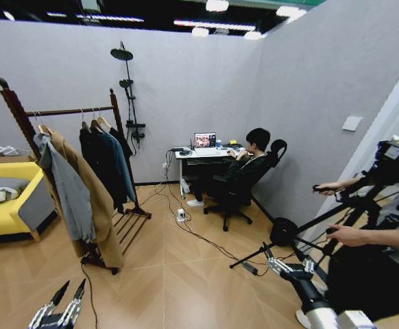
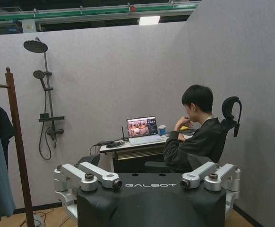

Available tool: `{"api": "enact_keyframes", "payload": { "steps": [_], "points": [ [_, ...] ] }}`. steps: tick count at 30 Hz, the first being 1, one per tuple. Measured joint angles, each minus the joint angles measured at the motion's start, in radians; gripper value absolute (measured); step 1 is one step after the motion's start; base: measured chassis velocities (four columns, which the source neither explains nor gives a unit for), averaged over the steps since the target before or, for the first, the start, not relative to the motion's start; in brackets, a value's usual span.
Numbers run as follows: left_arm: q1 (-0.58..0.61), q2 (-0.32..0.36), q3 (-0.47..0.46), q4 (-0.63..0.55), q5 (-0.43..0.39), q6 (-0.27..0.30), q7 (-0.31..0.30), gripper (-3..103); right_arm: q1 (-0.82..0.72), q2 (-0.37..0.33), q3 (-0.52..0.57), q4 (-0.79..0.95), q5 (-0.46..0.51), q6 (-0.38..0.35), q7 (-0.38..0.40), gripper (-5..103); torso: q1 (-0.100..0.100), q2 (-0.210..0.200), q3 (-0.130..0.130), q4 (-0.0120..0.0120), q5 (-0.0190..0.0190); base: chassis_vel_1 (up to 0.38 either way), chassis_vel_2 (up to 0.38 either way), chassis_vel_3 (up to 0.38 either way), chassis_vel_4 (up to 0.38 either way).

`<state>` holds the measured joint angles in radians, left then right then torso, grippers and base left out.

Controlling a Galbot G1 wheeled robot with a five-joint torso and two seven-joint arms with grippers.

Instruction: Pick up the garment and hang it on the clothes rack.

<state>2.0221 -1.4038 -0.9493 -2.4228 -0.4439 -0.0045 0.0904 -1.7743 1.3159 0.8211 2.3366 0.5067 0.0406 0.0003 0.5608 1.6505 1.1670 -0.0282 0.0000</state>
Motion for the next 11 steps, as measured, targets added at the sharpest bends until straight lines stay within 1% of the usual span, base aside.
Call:
{"api": "enact_keyframes", "payload": {
  "steps": [11],
  "points": [
    [0.000, 0.000, 0.000, 0.000, 0.000, 0.000, 0.000, 46, 0.000, 0.000, 0.000, 0.000, 0.000, 0.000, 0.000, 100, 0.000, 0.000, 0.000, 0.0000, 0.0000, 0.000, 0.000, 0.000, 0.000]
  ]
}}
